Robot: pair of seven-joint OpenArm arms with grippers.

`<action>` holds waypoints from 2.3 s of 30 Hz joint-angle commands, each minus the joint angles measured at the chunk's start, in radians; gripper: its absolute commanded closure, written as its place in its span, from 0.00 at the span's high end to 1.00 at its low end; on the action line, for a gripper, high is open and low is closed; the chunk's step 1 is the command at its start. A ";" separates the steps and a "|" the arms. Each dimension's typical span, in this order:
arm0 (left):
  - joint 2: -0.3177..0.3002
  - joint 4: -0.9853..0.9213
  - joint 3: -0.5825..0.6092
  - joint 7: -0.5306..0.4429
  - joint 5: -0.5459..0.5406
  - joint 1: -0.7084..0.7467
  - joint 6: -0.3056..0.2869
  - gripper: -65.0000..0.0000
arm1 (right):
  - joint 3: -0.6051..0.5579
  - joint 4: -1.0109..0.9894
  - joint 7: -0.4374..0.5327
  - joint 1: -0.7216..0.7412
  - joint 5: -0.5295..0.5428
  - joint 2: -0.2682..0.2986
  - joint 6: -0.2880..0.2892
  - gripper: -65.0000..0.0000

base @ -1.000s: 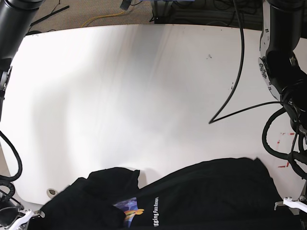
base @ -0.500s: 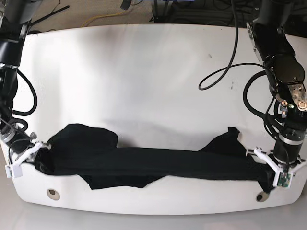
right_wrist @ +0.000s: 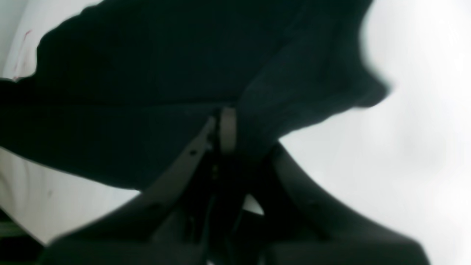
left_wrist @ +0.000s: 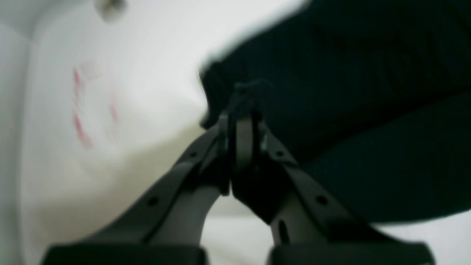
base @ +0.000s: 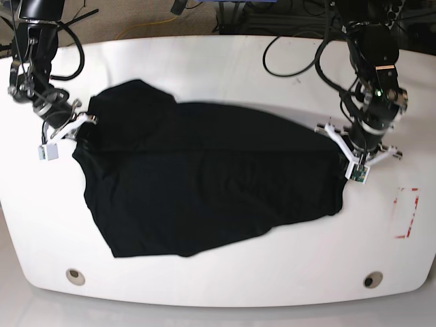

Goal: Fold the T-shirt properly
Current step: 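Pull the held shirt back across the table with both grippers, then swing the shirt again toward the table edge with both grippers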

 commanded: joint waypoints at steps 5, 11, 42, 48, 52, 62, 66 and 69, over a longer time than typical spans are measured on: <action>0.019 0.020 -0.006 -0.026 -0.053 0.168 0.004 0.00 | 0.095 0.062 -0.041 -0.083 0.021 -0.069 0.011 0.00; 0.021 0.016 -0.061 -0.031 -0.098 0.303 0.004 0.00 | 0.141 0.067 -0.060 -0.160 0.021 -0.120 0.013 0.00; 0.015 0.010 -0.207 0.032 -0.279 -0.124 0.004 0.00 | 0.053 0.004 -0.060 0.196 -0.131 -0.125 0.011 0.00; 0.016 0.007 -0.206 0.055 -0.274 -0.308 0.007 0.01 | -0.008 -0.044 -0.058 0.368 -0.222 -0.085 0.011 0.00; 0.016 -0.012 -0.206 0.112 -0.249 -0.438 0.007 0.01 | -0.065 -0.087 -0.058 0.480 -0.226 -0.034 0.011 0.00; 0.007 -0.049 -0.209 0.124 -0.185 -0.710 0.007 0.01 | -0.237 -0.231 -0.058 0.810 -0.220 0.098 0.011 0.00; -0.028 -0.087 -0.207 0.124 -0.185 -0.812 0.007 0.01 | -0.343 -0.300 -0.058 0.985 -0.219 0.124 0.011 0.00; -0.048 -0.127 -0.207 0.124 -0.185 -0.898 0.007 0.01 | -0.406 -0.352 -0.060 1.103 -0.219 0.139 0.013 0.00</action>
